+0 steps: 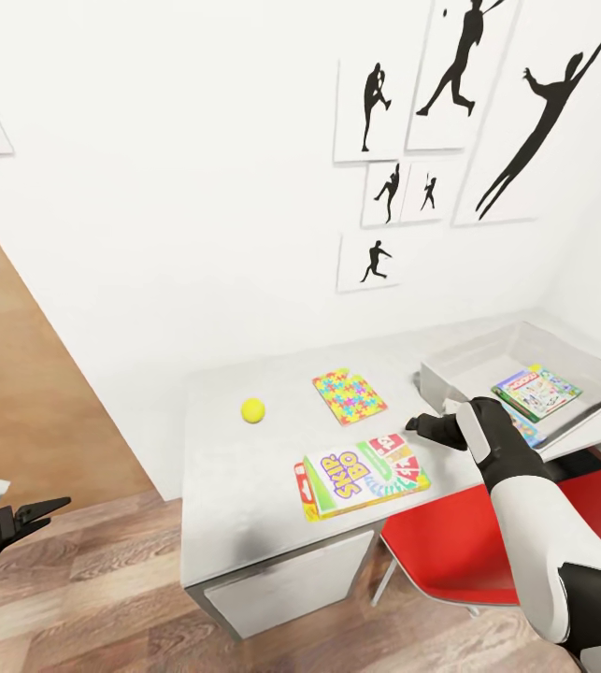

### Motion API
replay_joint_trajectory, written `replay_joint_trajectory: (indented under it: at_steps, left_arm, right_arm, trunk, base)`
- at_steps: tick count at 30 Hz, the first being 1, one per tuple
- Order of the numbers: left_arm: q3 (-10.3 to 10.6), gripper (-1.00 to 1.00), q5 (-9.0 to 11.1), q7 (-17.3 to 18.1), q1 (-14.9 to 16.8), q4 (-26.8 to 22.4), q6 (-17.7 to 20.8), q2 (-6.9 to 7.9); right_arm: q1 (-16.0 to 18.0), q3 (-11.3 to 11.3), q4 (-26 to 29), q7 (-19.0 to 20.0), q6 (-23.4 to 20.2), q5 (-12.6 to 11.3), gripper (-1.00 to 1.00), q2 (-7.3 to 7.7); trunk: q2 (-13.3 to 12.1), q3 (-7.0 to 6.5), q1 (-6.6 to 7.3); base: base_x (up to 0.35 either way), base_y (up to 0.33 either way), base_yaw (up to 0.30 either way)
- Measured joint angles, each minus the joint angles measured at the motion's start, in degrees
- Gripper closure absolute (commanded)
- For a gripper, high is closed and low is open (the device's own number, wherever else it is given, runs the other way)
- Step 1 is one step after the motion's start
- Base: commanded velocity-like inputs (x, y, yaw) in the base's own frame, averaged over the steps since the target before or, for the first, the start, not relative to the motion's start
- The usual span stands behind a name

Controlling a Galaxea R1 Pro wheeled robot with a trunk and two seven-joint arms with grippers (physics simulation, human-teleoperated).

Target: Put all the toys in the child's room - the three board games (two on the bed and one on the table), the two jigsaw puzzles on the table, and the tennis ball on the table - inside the toy box on the table in the child's room.

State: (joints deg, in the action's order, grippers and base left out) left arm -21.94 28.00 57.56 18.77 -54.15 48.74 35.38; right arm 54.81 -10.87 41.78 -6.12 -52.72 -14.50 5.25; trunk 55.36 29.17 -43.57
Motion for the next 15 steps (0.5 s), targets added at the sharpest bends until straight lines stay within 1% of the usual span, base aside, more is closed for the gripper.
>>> replay_joint_trajectory:
  at_steps: [15]
  left_arm:
    - [0.1,-1.00,0.0,0.0,0.0,0.0,0.1,-0.02]
  right_arm:
    - [0.0,0.0,0.0,0.0,0.0,0.0,-1.00,-0.03]
  trunk:
    - [0.0,0.03,0.00]
  base:
    - [0.000,0.032,0.000]
